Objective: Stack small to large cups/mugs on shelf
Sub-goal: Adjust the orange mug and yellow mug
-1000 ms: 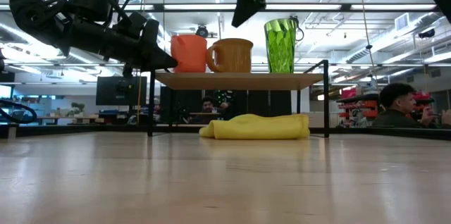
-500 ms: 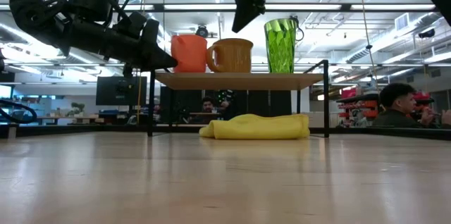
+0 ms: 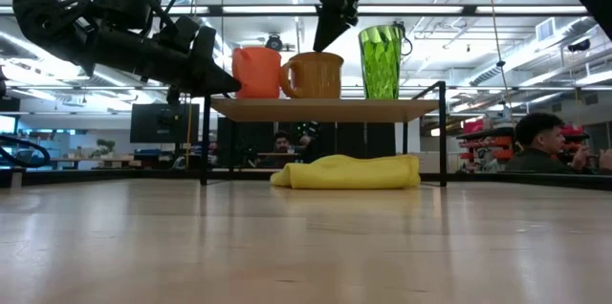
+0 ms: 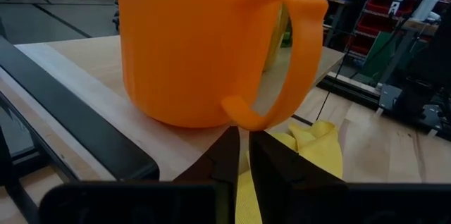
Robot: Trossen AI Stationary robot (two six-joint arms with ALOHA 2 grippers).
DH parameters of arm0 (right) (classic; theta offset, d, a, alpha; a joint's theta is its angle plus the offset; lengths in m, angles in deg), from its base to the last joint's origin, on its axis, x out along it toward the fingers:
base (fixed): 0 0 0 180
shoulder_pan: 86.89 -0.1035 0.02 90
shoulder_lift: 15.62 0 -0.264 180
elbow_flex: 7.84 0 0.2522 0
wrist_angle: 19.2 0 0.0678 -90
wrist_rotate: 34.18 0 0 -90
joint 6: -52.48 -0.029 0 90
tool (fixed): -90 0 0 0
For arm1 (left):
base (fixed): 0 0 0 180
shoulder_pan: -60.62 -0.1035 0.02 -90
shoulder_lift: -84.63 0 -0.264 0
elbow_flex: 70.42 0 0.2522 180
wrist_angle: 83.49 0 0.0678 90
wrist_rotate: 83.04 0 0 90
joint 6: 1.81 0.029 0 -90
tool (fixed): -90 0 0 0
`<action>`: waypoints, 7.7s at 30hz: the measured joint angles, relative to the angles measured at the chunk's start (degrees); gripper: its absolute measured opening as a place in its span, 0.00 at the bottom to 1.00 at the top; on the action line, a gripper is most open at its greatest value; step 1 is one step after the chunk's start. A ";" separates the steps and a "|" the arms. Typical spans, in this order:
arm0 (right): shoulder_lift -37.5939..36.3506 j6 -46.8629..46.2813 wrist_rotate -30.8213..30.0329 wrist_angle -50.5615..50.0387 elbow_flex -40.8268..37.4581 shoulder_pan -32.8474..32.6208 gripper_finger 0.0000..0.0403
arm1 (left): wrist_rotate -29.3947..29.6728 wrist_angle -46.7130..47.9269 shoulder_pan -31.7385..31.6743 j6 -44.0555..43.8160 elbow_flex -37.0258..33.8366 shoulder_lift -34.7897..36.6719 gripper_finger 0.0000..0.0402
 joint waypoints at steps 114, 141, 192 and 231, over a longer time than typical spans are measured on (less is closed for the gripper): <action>-1.57 8.30 -7.04 -8.90 -0.04 -5.20 0.20 | 0.64 -0.45 0.04 -0.63 -0.02 0.00 0.24; -1.63 4.20 -15.39 -10.60 0.00 -8.29 0.25 | 0.64 -0.38 2.29 -0.63 -0.02 0.00 0.34; -25.08 -17.31 -28.54 103.50 -84.34 -17.02 0.01 | 0.45 -2.48 7.58 4.55 -0.02 0.17 0.33; -13.74 -15.95 -17.80 105.83 -70.53 -10.87 0.08 | 0.47 -1.08 7.58 4.24 -0.04 0.17 0.30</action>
